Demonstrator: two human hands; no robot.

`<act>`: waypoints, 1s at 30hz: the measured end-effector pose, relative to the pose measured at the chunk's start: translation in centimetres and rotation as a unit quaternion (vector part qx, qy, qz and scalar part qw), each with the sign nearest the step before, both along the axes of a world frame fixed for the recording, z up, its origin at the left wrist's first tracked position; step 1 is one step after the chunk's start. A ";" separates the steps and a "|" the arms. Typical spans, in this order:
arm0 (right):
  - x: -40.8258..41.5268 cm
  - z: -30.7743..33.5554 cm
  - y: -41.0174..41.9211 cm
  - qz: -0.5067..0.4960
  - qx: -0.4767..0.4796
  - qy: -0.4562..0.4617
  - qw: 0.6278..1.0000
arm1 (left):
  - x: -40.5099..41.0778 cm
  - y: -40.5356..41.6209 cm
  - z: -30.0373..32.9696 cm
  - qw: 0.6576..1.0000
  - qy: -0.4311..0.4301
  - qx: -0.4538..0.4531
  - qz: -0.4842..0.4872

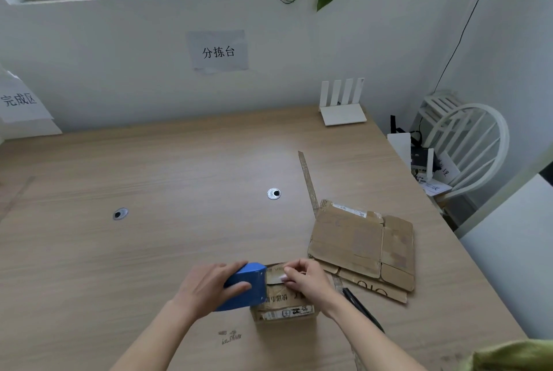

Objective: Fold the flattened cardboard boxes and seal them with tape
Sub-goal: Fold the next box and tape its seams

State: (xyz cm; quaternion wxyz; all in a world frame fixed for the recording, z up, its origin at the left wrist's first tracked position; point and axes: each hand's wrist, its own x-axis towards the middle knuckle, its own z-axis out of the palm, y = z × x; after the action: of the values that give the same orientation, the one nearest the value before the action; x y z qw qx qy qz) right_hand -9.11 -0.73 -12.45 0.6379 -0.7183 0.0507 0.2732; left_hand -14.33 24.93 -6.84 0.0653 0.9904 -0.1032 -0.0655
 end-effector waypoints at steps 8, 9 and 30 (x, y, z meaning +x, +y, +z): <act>-0.3 1.2 0.1 0.033 -0.130 -0.078 0.988 | 0.6 -1.7 0.3 0.998 -0.014 0.061 -0.011; -0.3 1.5 0.0 0.042 -0.163 -0.109 0.980 | 0.7 -1.9 0.3 0.998 -0.017 0.058 -0.009; -0.1 1.9 -3.4 -0.024 -0.187 -0.058 0.980 | 2.2 -3.3 0.3 0.995 -0.006 0.097 0.030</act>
State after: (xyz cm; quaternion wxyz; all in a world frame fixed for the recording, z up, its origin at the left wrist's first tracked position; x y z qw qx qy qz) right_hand -9.20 -4.14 -10.59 0.5007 -0.8380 0.0809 0.2012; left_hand -12.10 21.66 -6.54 -0.0297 0.9950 -0.0674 -0.0669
